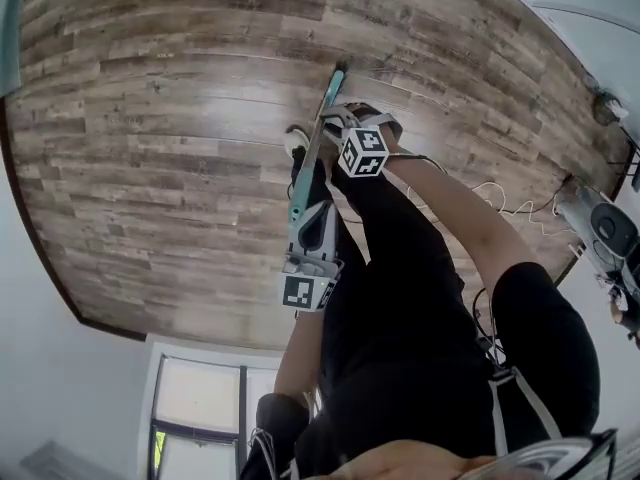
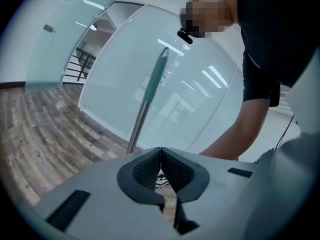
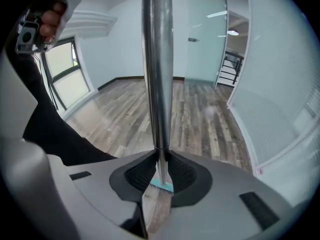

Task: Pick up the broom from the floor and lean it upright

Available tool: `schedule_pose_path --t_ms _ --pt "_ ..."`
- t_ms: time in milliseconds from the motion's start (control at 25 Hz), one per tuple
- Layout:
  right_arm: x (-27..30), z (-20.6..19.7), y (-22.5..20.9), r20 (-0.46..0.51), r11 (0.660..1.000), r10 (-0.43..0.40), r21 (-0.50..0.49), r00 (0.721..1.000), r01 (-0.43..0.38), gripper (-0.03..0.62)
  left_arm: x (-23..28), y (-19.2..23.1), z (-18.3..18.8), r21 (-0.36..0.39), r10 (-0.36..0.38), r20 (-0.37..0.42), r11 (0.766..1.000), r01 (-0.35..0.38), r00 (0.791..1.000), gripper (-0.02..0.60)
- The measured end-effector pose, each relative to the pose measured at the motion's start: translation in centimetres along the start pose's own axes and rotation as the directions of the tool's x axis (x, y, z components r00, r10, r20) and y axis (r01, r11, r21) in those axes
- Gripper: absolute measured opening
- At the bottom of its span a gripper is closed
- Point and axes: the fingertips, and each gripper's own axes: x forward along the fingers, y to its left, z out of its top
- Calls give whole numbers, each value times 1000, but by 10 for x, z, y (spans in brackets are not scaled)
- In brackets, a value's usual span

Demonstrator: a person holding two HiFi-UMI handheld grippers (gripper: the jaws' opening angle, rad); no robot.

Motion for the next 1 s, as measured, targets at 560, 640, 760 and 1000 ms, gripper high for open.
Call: schedule_pose_path --t_ms 560,640,760,1000 --pt "-249 34 -44 -6 852 -425 335 905 402 80 -5 -101 119 174 -421 -127 882 439 898 20" --pt "-271 23 -43 -49 812 -468 369 882 452 80 -5 -101 138 195 -428 -107 876 441 898 20" --pt "-296 10 -37 -109 737 -538 420 836 529 80 -9 -96 161 236 -454 -66 859 456 889 20" --pt "-351 -19 -37 -202 523 -678 542 707 658 80 -9 -87 186 295 -555 -34 789 539 831 20"
